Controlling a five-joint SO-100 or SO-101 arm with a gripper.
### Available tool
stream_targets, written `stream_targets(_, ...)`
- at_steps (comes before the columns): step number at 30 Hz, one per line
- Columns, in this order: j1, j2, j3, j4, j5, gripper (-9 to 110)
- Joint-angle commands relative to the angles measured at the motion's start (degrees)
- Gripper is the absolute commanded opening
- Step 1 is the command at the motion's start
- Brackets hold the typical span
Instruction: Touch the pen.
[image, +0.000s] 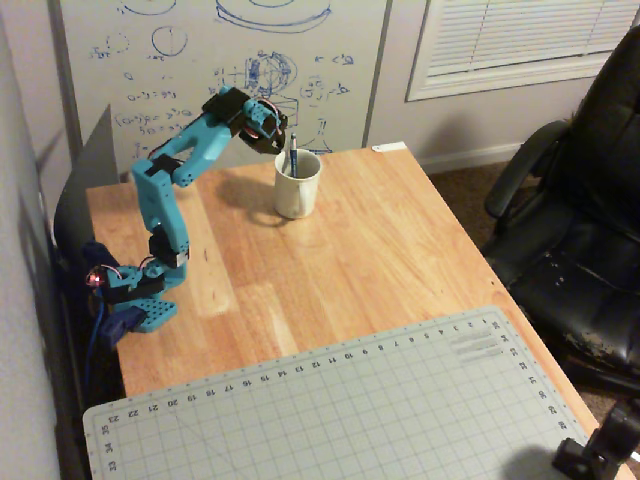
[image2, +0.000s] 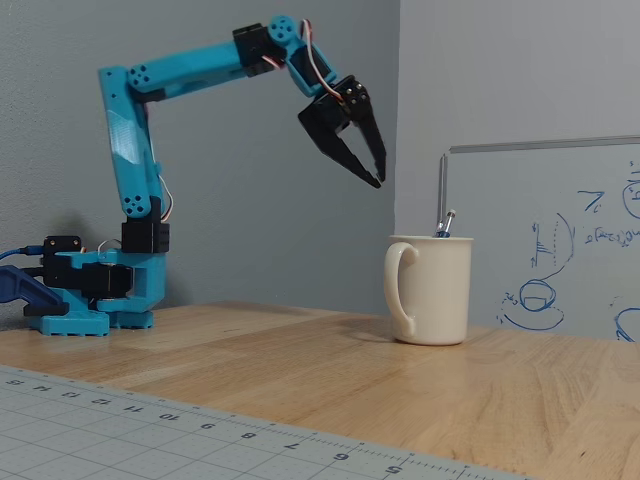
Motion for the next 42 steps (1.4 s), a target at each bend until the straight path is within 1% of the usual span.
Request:
stream_targets(1,-0.7,-4.7,-11.0,-0.8,0.5,1)
stream_targets(6,-1.4,-14.0,-21.6,-0.8,0.5,1)
stream_targets(12,-2.8,-21.3,-28.8,-0.8,0.5,1)
stream_targets(27,-4.2,-30.1,-37.2,-0.8,0.5,1)
stream_targets(42,-4.0,-30.8,-37.6,-0.8,0.4,1)
